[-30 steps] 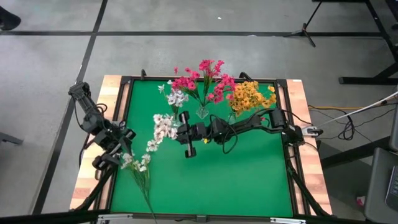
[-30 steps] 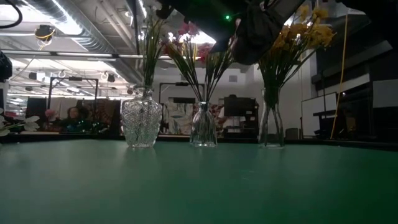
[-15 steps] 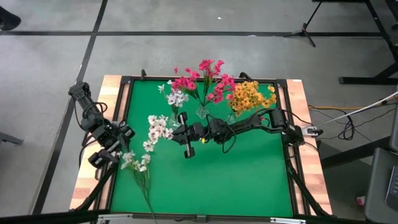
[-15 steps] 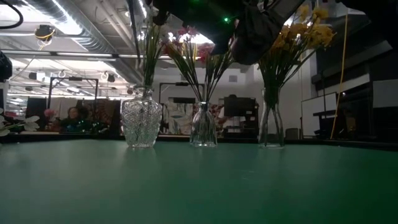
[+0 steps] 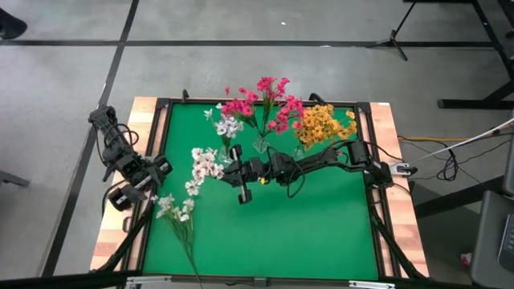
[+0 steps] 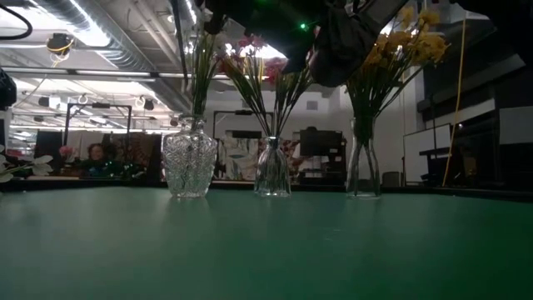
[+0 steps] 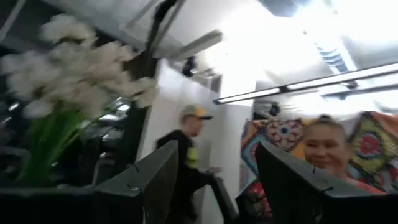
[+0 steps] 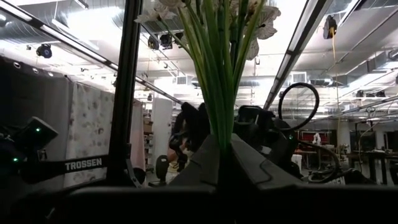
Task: Sort flowers into vase by color
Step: Put the right white flower into the left transparent vase
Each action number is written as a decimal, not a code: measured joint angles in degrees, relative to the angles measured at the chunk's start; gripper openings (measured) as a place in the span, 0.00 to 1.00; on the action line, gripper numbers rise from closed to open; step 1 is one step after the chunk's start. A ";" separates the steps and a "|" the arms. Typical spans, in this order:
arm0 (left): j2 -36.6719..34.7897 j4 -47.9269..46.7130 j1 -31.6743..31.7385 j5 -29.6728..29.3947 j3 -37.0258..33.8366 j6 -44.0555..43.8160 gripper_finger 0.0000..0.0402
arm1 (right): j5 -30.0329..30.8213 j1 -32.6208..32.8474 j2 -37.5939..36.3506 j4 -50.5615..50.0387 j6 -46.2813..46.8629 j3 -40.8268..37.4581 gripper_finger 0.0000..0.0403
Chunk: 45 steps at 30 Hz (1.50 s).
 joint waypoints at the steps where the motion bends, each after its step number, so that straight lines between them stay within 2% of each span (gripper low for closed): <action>1: 0.02 -0.15 0.04 -0.84 0.00 -0.81 0.53 | 0.00 0.00 0.00 0.00 -0.02 0.00 0.03; 4: 0.00 -0.17 0.02 -0.76 0.00 -4.06 0.53 | 0.04 0.00 0.00 -0.05 -0.02 0.00 0.02; 10: 0.00 1.00 0.03 -2.38 0.00 -0.56 0.53 | 0.80 0.44 0.00 -0.38 0.46 0.00 0.03; 12: 0.00 1.59 0.02 -7.53 0.00 -0.43 0.53 | 1.18 0.76 0.00 -1.15 0.48 0.00 0.03; 15: 0.00 3.82 0.04 -22.22 0.01 2.93 0.53 | 1.56 0.85 0.00 -2.76 1.34 0.00 0.02; 18: 0.00 3.47 0.31 -33.41 0.02 7.06 0.53 | 1.60 0.85 0.00 -4.29 1.89 0.00 0.02; 22: 1.52 2.26 3.75 -38.02 0.02 11.34 0.53 | 2.25 0.85 0.00 -4.13 3.03 0.00 0.03; 24: 3.24 0.55 6.31 -37.67 0.02 11.12 0.53 | 3.53 0.85 0.00 -3.90 3.22 0.00 0.03; 30: 12.07 -6.91 13.39 -33.90 0.02 1.37 0.53 | 7.25 0.85 0.00 -2.25 3.31 -0.01 0.03; 35: 17.73 -4.97 15.80 -32.63 0.34 0.90 0.53 | 9.25 0.81 0.00 -1.88 3.43 0.00 0.05; 40: 21.92 -5.98 19.22 -25.99 3.19 -4.73 0.53 | 9.60 0.70 0.00 -1.92 3.44 0.00 0.04; 45: 27.63 -12.45 22.78 -20.06 8.16 -8.23 0.54 | 9.60 0.70 0.00 -1.90 3.46 0.00 0.05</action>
